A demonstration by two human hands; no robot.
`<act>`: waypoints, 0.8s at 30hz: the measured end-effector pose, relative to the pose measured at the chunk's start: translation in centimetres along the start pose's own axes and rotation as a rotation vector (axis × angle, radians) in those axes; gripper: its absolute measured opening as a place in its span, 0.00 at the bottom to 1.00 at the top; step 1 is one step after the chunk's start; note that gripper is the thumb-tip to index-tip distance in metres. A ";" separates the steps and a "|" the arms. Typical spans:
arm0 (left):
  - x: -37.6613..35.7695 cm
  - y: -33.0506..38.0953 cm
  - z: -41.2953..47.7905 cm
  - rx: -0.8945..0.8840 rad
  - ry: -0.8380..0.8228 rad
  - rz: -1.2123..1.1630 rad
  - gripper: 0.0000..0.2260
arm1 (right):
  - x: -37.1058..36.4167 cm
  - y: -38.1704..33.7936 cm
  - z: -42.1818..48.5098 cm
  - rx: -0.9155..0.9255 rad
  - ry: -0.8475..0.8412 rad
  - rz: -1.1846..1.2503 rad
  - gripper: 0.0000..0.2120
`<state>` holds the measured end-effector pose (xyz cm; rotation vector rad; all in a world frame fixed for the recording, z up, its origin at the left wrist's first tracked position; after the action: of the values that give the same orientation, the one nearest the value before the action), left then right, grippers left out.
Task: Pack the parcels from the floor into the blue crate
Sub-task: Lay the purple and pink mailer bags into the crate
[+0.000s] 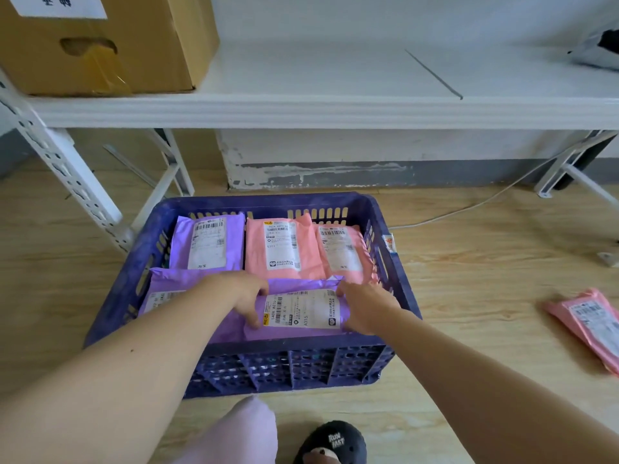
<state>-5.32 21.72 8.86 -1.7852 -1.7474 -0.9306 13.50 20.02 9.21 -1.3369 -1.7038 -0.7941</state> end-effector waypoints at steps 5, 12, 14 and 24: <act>2.5 2.0 -1.1 -0.173 0.297 0.106 0.37 | 2.0 -1.8 0.3 0.085 0.181 -0.076 0.31; -0.6 2.6 0.6 -0.127 0.145 0.337 0.51 | -0.6 -2.8 1.8 0.121 0.073 -0.188 0.34; -1.1 3.0 1.2 -0.102 0.146 0.376 0.50 | -0.1 -2.4 2.0 0.073 0.127 -0.201 0.32; -2.1 3.3 2.7 -0.131 0.141 0.292 0.51 | -1.6 0.4 4.1 -0.101 0.013 0.163 0.32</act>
<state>-1.61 22.00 5.93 -1.9402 -1.3231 -1.0353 13.15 22.89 5.87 -1.5145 -1.5392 -0.8011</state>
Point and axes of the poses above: each hand's wrist, its own z-axis towards the middle knuckle, its own x-axis out of the back of the hand, y = z × x, the point moved 8 cm from there along z, towards the middle knuckle, and after that the axes turned 9 degrees about -z, right-handed, at the moved point
